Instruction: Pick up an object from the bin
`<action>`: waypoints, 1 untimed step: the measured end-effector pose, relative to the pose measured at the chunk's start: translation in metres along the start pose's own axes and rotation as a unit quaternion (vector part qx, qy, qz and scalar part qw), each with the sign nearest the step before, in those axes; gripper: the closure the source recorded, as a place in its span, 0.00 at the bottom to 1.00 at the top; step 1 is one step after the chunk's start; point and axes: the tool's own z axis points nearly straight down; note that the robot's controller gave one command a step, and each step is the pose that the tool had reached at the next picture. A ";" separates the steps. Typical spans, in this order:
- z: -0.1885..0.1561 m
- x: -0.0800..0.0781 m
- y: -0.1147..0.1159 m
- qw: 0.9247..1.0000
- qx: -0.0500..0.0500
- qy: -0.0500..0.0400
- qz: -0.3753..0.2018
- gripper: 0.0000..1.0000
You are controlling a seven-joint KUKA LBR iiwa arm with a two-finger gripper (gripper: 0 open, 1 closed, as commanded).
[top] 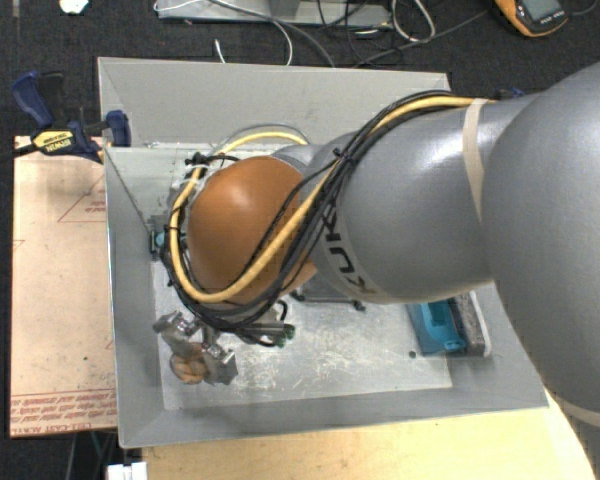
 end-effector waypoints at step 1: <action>-0.035 0.001 0.001 1.000 -0.002 0.004 0.001 1.00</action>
Offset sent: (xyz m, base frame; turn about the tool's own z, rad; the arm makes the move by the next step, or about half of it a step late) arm -0.0019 -0.0006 0.0847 0.0006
